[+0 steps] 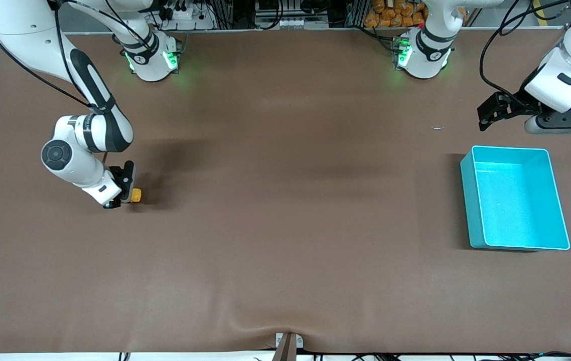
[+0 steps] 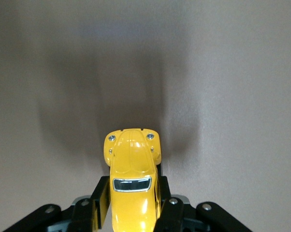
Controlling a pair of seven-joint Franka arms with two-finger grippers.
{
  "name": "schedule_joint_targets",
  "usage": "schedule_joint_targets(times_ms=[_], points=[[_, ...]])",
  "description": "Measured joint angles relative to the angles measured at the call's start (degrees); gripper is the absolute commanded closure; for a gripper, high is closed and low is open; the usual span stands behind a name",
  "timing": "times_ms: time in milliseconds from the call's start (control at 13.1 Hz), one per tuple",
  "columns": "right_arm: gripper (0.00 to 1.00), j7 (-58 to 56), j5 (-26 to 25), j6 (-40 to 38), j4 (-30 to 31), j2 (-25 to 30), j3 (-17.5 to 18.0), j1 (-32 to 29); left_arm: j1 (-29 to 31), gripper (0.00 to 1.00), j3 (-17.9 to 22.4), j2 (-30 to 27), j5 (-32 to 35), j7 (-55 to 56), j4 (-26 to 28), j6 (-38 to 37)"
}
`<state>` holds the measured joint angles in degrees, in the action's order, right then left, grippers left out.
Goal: Wind and store yellow beetle car
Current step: 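Pull the held car backward along the table with the right gripper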
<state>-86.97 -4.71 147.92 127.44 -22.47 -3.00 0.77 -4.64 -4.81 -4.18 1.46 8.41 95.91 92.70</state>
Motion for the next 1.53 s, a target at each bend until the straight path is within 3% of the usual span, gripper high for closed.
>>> schedule_joint_targets(times_ms=[1530], points=[[0.77,-11.46,0.0,-0.25,-2.41,-1.53,-0.03,-9.55,0.18,0.0,-1.38,0.0,0.0,0.09,-0.37,0.56]])
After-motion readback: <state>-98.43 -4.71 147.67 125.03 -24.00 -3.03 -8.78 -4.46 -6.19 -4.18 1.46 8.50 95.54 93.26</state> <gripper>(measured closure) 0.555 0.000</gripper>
